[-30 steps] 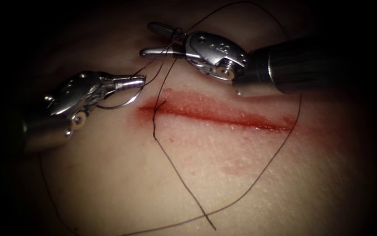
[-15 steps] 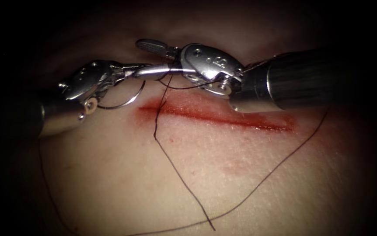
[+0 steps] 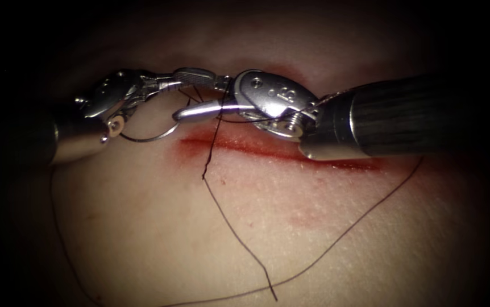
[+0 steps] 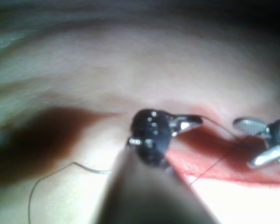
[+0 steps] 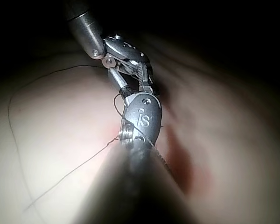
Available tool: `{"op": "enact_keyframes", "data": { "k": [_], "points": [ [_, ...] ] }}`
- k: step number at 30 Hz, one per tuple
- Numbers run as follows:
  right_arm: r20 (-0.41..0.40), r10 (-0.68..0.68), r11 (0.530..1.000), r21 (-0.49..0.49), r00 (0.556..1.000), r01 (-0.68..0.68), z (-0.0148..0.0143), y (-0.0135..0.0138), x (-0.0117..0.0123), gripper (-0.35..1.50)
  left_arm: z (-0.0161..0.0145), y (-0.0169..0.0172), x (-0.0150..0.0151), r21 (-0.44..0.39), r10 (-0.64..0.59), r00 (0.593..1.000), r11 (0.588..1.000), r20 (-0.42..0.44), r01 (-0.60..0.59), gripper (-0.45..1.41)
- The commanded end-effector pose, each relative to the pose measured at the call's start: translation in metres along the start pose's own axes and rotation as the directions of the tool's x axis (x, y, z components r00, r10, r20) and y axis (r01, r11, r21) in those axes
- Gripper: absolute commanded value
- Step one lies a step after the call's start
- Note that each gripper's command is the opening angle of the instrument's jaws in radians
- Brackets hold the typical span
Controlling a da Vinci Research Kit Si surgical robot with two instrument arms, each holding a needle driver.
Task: Wound Closure
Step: Use the right gripper to grab the short suture end.
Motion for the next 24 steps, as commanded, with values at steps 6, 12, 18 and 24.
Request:
{"op": "enact_keyframes", "data": {
  "k": [6, 12, 18, 24],
  "points": [
    [0.063, -0.009, 0.996, 0.086, 0.998, 0.003, 0.0008, -0.0008, -0.0016, 0.8, 0.0004, -0.0016, -0.0005, 0.006, -0.001, 1.0, 1.0, 0.007, 0.001, -0.35],
    [0.19, -0.022, 0.975, 0.22, 0.982, -0.021, 0.0, 0.0, -0.0024, 0.85, 0.0007, -0.0007, -0.0009, 0.012, 0.003, 1.0, 1.0, 0.017, -0.003, -0.35],
    [0.307, -0.06, 0.934, 0.352, 0.95, -0.055, -0.0017, 0.0017, -0.0024, 0.85, 0.001, 0.0009, -0.0012, 0.016, 0.007, 1.0, 1.0, 0.024, -0.007, -0.35],
    [0.404, -0.123, 0.872, 0.48, 0.906, -0.096, -0.0022, 0.0014, -0.0021, 0.87, 0.0014, 0.0013, -0.0015, 0.012, 0.01, 1.0, 1.0, 0.027, -0.01, -0.35]
  ]
}}
